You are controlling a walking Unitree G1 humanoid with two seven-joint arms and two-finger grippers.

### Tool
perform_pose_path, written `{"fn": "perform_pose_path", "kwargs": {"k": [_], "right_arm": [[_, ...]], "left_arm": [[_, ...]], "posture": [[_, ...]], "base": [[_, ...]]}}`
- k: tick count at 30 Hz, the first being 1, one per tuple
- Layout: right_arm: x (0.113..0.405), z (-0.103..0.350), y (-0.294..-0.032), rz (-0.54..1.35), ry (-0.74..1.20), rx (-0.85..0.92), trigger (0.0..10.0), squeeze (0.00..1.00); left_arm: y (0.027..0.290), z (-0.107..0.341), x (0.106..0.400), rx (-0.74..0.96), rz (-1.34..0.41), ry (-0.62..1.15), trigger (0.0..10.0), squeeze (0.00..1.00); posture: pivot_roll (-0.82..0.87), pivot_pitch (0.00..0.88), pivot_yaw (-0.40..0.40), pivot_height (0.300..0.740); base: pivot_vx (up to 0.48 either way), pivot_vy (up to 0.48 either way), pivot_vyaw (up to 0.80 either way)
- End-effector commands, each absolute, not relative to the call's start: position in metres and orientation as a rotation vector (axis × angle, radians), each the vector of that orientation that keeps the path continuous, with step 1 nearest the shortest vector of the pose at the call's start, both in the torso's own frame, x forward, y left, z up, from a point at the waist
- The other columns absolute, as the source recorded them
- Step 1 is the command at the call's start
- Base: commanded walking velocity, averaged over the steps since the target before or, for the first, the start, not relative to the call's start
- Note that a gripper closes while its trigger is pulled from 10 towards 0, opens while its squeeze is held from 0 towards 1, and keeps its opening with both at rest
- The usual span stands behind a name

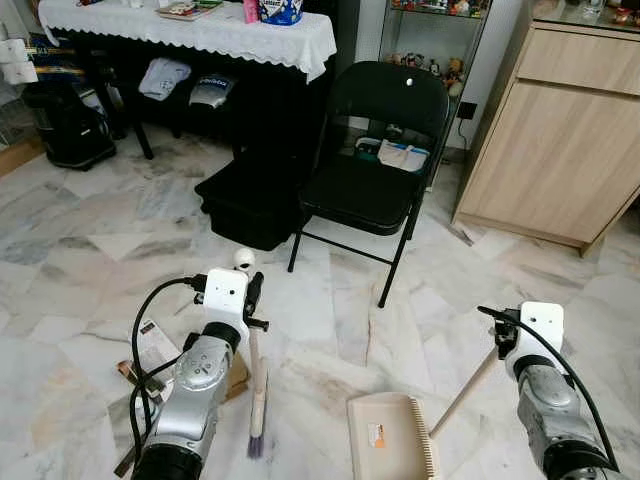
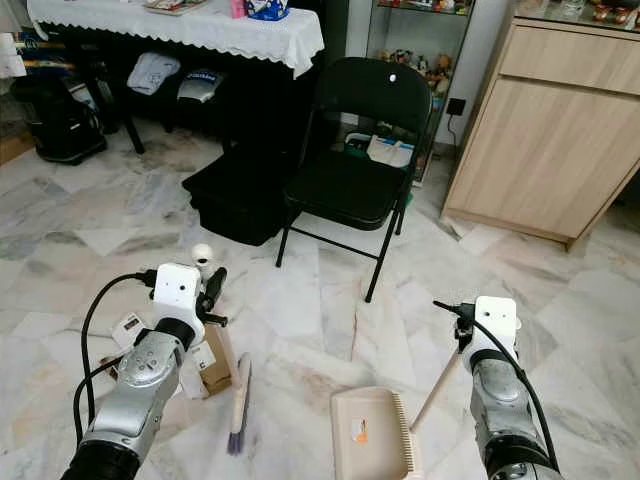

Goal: Sweep floor

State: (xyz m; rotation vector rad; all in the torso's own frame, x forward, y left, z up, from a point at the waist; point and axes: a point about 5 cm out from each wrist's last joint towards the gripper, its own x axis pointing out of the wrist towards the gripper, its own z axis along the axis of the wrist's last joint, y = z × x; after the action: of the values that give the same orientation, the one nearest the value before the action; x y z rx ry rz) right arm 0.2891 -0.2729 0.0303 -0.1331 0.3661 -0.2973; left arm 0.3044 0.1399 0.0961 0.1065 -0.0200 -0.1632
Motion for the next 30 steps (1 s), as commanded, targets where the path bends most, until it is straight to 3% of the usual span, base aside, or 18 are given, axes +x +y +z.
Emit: {"fn": "perform_pose_path", "kwargs": {"k": [1, 30], "right_arm": [[0.291, 0.032, -0.273, -0.29, 0.366, -0.143, 0.0, 0.0], [0.306, 0.044, -0.244, -0.25, 0.242, -0.106, 0.0, 0.0]], "left_arm": [[0.14, 0.104, 0.305, 0.114, -0.167, -0.066, 10.0, 0.0], [0.142, 0.106, 0.306, 0.122, -0.164, -0.076, 10.0, 0.0]], "posture": [[0.07, 0.021, -0.012, 0.74], [0.07, 0.0, 0.002, 0.74]], "base": [[0.0, 0.0, 0.0], [0.0, 0.0, 0.0]]}}
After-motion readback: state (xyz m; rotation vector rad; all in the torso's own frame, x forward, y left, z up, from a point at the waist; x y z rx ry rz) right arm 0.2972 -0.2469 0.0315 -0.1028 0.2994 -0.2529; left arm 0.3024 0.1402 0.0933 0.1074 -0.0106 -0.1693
